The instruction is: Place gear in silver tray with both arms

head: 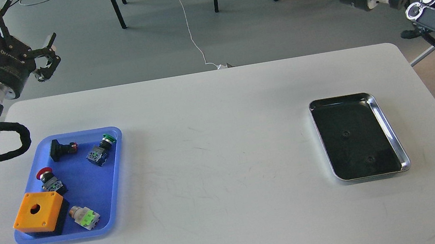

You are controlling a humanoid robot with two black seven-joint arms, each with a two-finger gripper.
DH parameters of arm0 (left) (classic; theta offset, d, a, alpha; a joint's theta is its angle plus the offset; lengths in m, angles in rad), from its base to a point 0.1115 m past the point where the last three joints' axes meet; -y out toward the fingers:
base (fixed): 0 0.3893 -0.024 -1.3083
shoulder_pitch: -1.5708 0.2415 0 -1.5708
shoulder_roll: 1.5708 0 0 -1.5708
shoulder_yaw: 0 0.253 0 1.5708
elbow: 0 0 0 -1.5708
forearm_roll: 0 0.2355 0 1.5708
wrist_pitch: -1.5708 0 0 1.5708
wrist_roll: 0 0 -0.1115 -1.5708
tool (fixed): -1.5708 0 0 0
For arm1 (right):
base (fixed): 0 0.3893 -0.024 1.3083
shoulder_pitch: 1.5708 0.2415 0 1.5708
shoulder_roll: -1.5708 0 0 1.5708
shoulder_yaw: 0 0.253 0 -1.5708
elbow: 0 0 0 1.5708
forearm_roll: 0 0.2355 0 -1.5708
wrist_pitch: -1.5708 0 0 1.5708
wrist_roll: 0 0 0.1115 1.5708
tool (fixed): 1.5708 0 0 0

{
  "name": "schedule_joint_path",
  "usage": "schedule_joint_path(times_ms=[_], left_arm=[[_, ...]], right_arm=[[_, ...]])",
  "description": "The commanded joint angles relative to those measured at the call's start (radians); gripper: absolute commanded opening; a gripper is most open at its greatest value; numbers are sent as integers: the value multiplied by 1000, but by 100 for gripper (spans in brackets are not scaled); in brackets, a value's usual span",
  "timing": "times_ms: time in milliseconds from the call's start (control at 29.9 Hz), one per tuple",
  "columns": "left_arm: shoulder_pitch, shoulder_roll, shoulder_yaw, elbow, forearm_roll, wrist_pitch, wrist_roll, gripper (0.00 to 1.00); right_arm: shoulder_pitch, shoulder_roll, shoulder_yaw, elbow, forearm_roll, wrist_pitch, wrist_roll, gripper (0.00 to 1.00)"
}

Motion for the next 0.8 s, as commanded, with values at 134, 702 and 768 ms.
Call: schedule_joint_path(times_ms=[134, 702, 768], left_arm=[[-39, -74, -5, 61, -2, 1, -5, 98], [-62, -222, -87, 143, -96, -12, 0, 98], [-53, -234, -92, 164, -140, -15, 1, 98]], right_arm=[[-15, 99, 176, -59, 277, 2, 0, 99], [-215, 211, 375, -188, 1018, 37, 0, 99], [-246, 232, 470, -185, 1020, 41, 0, 99]])
